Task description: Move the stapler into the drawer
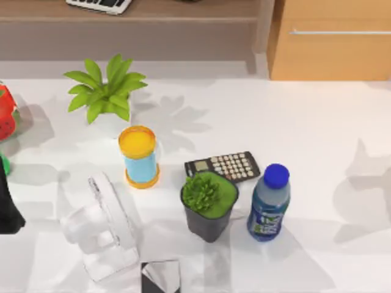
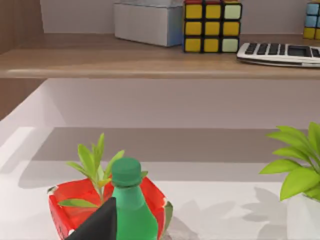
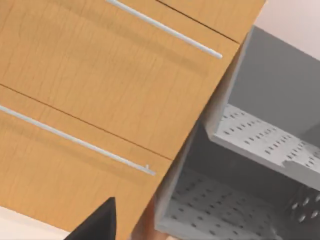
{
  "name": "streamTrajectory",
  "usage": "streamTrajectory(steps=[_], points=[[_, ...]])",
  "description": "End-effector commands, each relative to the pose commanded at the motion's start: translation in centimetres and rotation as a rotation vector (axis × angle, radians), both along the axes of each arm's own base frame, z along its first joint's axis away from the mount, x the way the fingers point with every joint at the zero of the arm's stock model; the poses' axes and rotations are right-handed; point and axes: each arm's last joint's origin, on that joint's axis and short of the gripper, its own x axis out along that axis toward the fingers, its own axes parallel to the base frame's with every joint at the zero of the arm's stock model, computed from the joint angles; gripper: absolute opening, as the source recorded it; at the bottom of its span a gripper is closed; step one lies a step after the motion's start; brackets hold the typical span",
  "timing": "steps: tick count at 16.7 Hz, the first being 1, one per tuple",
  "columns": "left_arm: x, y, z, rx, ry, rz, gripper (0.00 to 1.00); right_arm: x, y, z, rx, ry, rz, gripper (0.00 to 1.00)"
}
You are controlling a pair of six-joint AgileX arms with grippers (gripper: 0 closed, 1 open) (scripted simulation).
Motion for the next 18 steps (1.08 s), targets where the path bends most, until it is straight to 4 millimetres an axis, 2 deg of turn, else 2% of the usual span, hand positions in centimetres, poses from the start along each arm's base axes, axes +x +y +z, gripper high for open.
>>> streamTrajectory(steps=[4,7,10,13,15,18], points=[[0.0,0.0,0.0,0.000,0.000,0.000,1.00,6.5,1.1,1.3,-0.286,0.005,-0.005,1.00],[0.0,0.0,0.0,0.000,0.000,0.000,1.00,12.0,2.2,0.1,-0.503,0.008,-0.007,1.00],[0.0,0.0,0.0,0.000,0.000,0.000,1.00,17.0,3.5,-2.8,-0.703,0.013,-0.009,1.00],[0.0,0.0,0.0,0.000,0.000,0.000,1.00,20.8,4.8,-6.7,-0.875,0.017,-0.010,1.00],[0.0,0.0,0.0,0.000,0.000,0.000,1.00,22.4,5.4,-9.4,-0.968,0.019,-0.011,1.00],[0.0,0.0,0.0,0.000,0.000,0.000,1.00,23.9,6.1,-12.5,-1.066,0.023,-0.010,1.00]])
